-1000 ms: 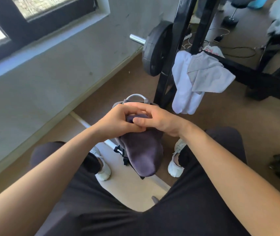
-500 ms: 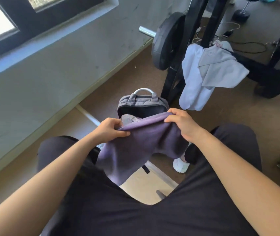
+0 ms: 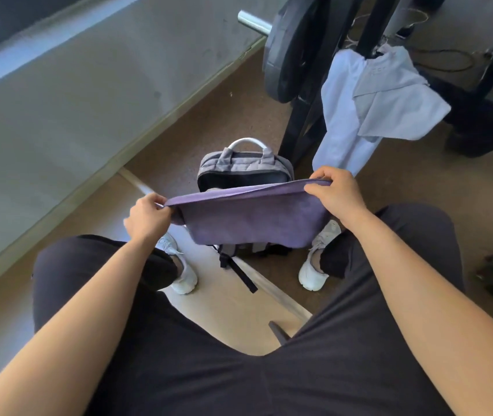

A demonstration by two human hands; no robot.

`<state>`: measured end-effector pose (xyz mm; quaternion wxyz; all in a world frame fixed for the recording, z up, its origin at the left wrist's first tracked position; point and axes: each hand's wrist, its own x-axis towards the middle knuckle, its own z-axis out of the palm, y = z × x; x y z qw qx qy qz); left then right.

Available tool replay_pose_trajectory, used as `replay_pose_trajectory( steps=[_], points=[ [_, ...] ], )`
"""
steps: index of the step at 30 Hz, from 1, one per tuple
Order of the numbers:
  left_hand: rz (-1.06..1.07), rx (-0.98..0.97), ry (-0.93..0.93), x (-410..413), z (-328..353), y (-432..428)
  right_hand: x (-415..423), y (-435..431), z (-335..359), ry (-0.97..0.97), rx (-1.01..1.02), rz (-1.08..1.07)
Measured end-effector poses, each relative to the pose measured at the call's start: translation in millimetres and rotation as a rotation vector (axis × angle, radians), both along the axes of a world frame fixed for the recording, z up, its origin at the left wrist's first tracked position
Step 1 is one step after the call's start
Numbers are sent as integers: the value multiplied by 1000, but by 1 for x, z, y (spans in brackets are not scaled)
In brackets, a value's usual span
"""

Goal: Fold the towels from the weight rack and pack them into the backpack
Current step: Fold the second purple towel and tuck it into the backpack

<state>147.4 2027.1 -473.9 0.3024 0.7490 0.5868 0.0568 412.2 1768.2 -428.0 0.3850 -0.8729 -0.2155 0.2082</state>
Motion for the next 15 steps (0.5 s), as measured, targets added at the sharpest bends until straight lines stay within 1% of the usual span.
replay_pose_trajectory(
  steps=[4, 6, 8, 10, 11, 13, 15],
  points=[
    [118, -25, -142, 1, 5, -1, 3, -4, -1, -137, -165, -7],
    [151, -7, -171, 1, 6, -1, -1, -4, 1, -188, -225, -5],
    [153, -31, -192, 1, 7, 1, -3, -4, 2, -176, -233, -37],
    [156, -108, -224, 2, 9, -2, -4, -3, -1, -66, -181, -94],
    [158, -179, -268, 4, 12, -4, -7, -2, -2, 30, -124, -117],
    [142, -377, -371, 8, 22, -16, -19, 2, -5, 291, 67, -149],
    [47, -540, -445, 14, 34, -35, -39, 5, -3, 522, 230, -116]
  ],
)
